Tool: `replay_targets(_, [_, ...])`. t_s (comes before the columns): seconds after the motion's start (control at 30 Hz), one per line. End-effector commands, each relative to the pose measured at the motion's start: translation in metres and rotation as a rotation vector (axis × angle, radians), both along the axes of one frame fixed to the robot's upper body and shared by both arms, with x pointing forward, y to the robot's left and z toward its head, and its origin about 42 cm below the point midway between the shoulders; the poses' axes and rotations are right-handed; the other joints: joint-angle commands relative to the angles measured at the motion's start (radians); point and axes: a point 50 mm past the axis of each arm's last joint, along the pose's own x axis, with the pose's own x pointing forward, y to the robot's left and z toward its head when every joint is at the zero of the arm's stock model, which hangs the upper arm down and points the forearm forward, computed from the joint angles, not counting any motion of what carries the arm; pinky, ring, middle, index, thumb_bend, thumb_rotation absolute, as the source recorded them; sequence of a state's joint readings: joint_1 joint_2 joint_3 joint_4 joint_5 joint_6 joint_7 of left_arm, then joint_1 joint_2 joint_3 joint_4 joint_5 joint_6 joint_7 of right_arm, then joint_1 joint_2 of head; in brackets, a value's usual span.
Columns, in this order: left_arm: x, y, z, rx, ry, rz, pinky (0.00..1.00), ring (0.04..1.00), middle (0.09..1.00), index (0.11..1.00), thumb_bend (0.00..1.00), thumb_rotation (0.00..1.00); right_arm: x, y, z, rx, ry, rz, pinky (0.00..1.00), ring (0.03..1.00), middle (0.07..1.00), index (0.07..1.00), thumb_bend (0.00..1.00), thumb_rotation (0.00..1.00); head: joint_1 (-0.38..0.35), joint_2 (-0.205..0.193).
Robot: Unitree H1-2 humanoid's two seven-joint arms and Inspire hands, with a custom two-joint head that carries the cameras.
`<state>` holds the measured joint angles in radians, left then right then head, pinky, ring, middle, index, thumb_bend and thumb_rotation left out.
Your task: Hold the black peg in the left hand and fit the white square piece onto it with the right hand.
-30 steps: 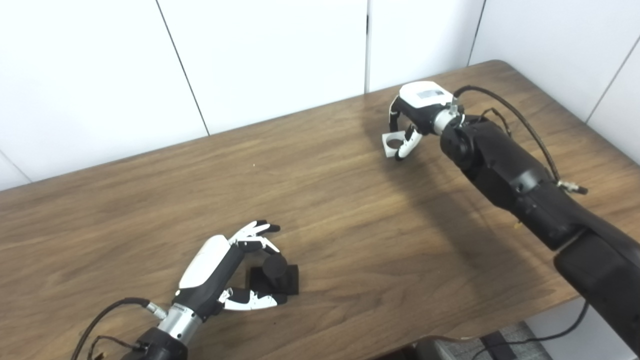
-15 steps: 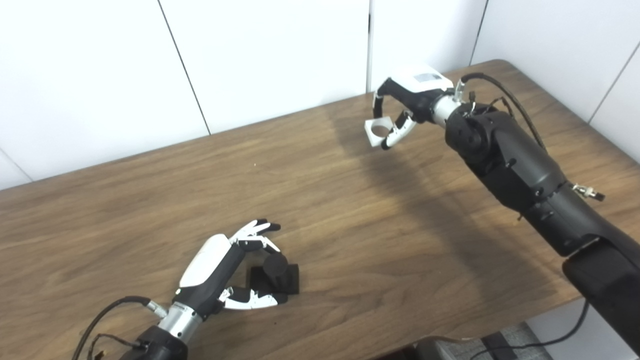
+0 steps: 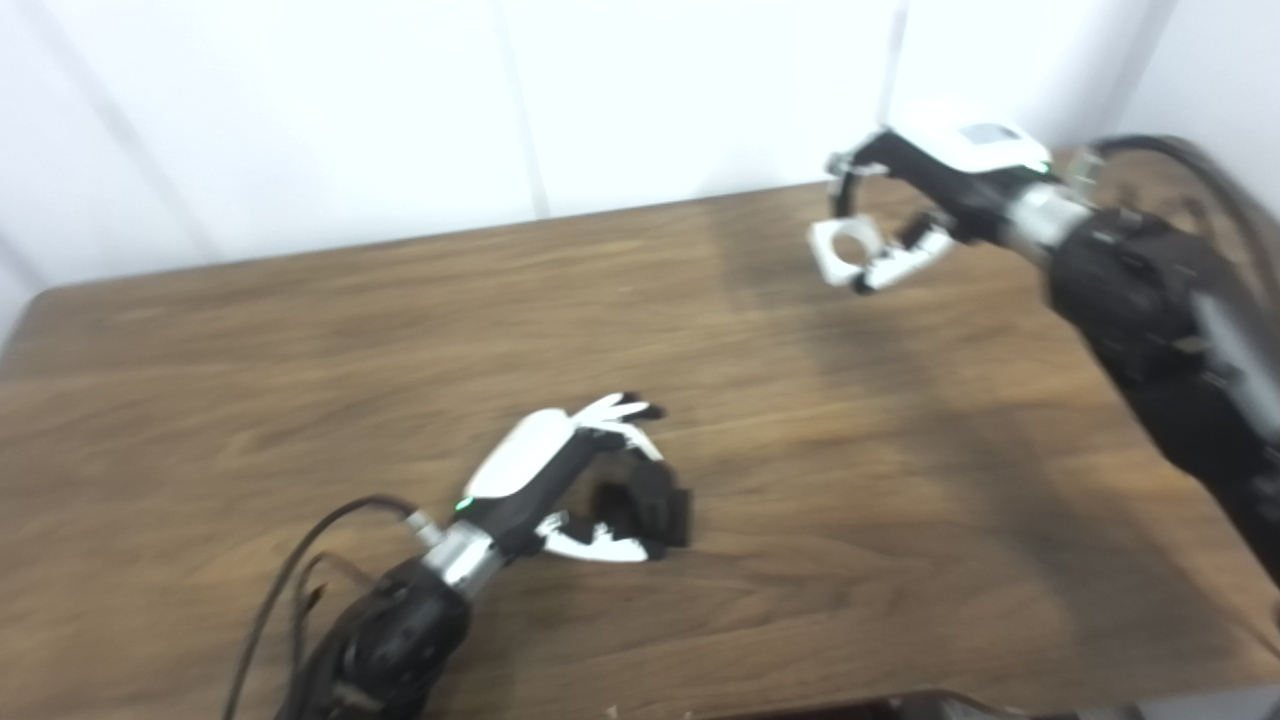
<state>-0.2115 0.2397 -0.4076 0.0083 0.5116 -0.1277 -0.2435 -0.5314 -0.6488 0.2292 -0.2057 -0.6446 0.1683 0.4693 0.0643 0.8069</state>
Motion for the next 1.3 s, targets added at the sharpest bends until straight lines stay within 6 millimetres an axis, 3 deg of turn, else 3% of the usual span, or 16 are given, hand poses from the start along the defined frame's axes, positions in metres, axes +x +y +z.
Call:
replay_targets(0.0, [-0.001, 0.003, -0.026, 0.12, 0.096, 0.033, 0.9, 0.961, 0.886, 0.492, 0.52, 0.08, -0.006, 0.006, 0.035, 0.014, -0.117, 0.084, 0.7, 0.814, 0.769, 0.482, 0.52, 0.14, 0.007, 0.001])
replay_targets(0.23, [0.0, -0.003, -0.029, 0.123, 0.096, 0.036, 0.9, 0.963, 0.887, 0.492, 0.52, 0.08, -0.021, 0.022, 0.042, 0.042, -0.142, 0.233, 0.62, 0.766, 0.75, 0.481, 0.52, 0.14, 0.029, 0.006])
replay_targets(0.63, [-0.001, -0.005, -0.029, 0.103, 0.108, 0.04, 0.93, 0.97, 0.891, 0.492, 0.52, 0.08, -0.043, 0.052, 0.05, 0.018, -0.047, 0.376, 0.64, 0.784, 0.761, 0.481, 0.52, 0.14, 0.014, 0.01])
replay_targets(0.97, [0.001, -0.007, -0.028, 0.112, 0.097, 0.035, 0.9, 0.963, 0.888, 0.492, 0.52, 0.08, -0.05, 0.076, 0.036, -0.026, 0.024, 0.446, 0.63, 0.789, 0.763, 0.481, 0.52, 0.14, -0.001, 0.011])
replay_targets(1.27, [0.0, -0.011, -0.027, 0.099, 0.11, 0.032, 0.94, 0.97, 0.89, 0.492, 0.52, 0.08, -0.046, 0.093, 0.018, -0.04, 0.061, 0.485, 0.64, 0.791, 0.767, 0.481, 0.52, 0.14, 0.0, 0.016])
